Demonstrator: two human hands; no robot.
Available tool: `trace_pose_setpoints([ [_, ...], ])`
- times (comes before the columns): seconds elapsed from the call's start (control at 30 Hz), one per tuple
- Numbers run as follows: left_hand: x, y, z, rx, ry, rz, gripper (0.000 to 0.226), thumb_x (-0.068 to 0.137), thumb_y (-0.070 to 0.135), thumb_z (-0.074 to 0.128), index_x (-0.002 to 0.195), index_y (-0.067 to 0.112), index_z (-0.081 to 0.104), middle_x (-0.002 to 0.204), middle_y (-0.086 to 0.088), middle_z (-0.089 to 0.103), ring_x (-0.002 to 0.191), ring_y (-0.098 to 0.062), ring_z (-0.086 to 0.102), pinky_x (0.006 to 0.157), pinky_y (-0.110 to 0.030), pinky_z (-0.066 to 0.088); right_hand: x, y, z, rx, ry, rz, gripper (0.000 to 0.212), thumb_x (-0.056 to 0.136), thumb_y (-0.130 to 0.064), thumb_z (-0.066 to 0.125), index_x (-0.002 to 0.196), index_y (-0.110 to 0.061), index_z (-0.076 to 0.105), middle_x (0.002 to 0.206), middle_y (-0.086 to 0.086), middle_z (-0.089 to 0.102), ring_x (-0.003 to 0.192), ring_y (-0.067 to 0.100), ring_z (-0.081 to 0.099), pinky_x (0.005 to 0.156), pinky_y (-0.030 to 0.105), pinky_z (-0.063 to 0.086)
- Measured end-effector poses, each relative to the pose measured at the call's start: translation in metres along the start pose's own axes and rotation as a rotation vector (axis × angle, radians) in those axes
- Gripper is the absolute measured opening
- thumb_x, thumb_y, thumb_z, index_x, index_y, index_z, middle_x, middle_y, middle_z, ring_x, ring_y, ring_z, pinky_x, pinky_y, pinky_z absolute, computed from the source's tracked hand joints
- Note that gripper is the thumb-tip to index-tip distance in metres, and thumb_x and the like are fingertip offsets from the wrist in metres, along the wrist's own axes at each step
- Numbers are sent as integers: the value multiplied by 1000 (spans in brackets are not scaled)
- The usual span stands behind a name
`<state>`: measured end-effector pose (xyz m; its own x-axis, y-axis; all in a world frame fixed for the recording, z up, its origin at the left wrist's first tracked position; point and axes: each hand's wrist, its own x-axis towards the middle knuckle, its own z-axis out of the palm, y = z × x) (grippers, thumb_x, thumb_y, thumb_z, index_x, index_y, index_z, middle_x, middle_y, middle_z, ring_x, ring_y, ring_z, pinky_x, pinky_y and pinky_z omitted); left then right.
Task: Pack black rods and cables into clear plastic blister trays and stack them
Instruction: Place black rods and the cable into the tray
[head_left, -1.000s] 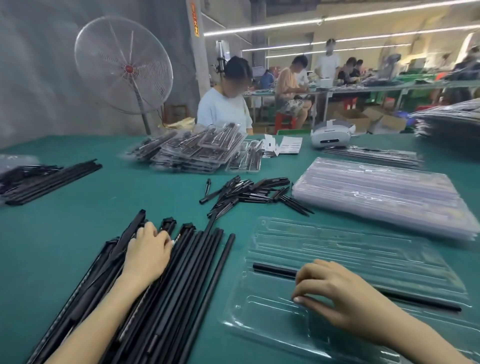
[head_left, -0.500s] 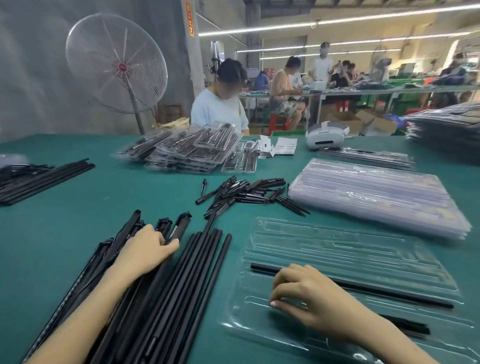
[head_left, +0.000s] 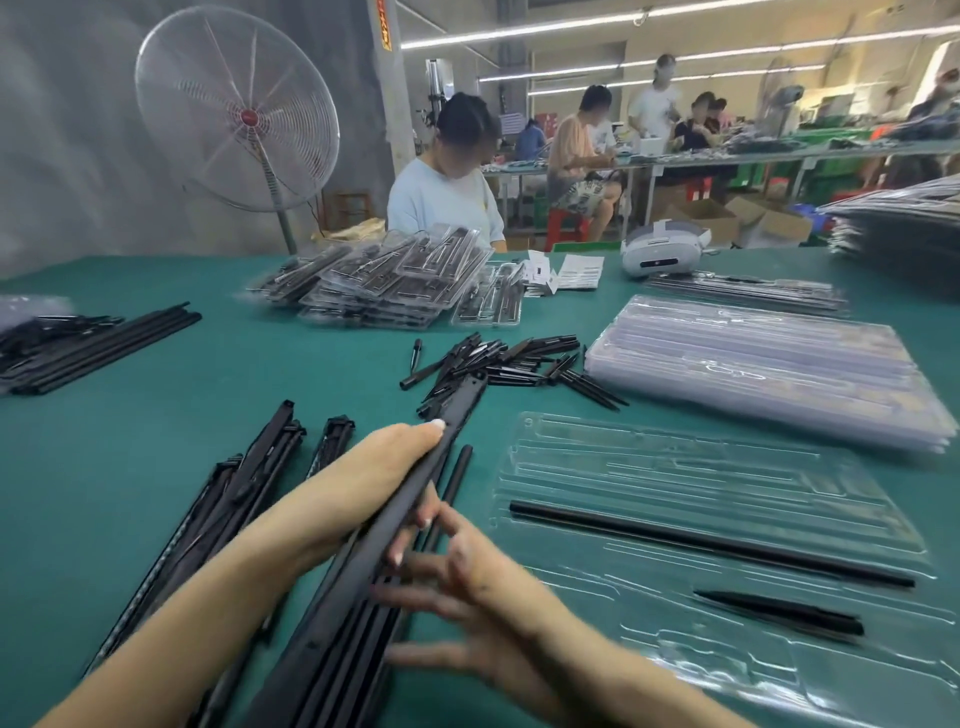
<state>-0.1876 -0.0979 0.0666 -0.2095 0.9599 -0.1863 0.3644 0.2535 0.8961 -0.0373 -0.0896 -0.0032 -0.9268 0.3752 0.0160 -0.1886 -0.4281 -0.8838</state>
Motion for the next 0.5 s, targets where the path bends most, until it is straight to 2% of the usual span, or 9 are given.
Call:
trace_pose_setpoints([
  [0.07,-3,3,10,162,140,97,40,96,46,41,83,10,52,60,-13,64,52,-21,55,61,-35,50,2,10,23,124,-24,42,97,55,-61,83,136,-49,31,110,-3,69,101,17,67,82,36,56],
  [0.1,-4,2,11,219,176,131,39,94,49,43,91,10,50,70,-14,66,59,-21,55,68,-39,50,3,14,31,172,-13,52,91,61,-53,84,136,-42,34,108,3,69,98,20,68,81,36,56],
  [0.13,-6,2,12,263,170,150,41,91,52,44,96,12,48,71,-10,66,61,-20,53,66,-38,48,3,19,38,195,7,50,82,68,-43,81,136,-31,37,106,10,69,95,22,68,81,35,56],
  [0.2,-12,2,8,323,85,153,37,89,56,42,93,19,50,56,9,52,49,-12,45,49,-25,41,0,24,46,166,71,46,62,77,-28,70,130,-13,40,109,21,64,93,26,69,82,33,56],
  [0.3,-14,-4,-11,142,106,178,39,99,40,36,75,18,58,59,1,54,44,-18,54,42,-22,41,-5,28,51,65,85,30,20,94,-23,60,106,-16,46,95,13,69,85,18,70,82,27,54],
  [0.33,-11,-12,-21,193,204,201,39,101,34,37,73,19,59,62,-2,58,53,-24,60,49,-25,45,-6,30,52,27,85,21,13,96,-22,56,100,-18,45,89,11,70,83,18,68,84,28,52],
  [0.4,-4,-37,-38,535,430,230,24,100,25,42,86,21,61,82,-2,65,81,-26,61,72,-35,47,-7,37,55,-9,89,2,16,93,-20,60,95,-16,44,89,15,67,83,23,66,90,36,49],
  [0.43,-2,-49,-44,693,483,203,18,98,22,43,99,20,61,96,-3,65,95,-25,58,83,-37,44,-6,41,58,14,62,3,18,90,-19,62,94,-15,45,90,16,66,83,23,65,91,38,49],
  [0.5,2,-73,-53,830,495,133,28,98,20,45,125,17,52,125,-4,56,120,-24,46,99,-39,37,-6,50,65,-25,-8,-16,13,88,-16,59,93,-14,48,91,22,67,85,23,66,93,40,50],
])
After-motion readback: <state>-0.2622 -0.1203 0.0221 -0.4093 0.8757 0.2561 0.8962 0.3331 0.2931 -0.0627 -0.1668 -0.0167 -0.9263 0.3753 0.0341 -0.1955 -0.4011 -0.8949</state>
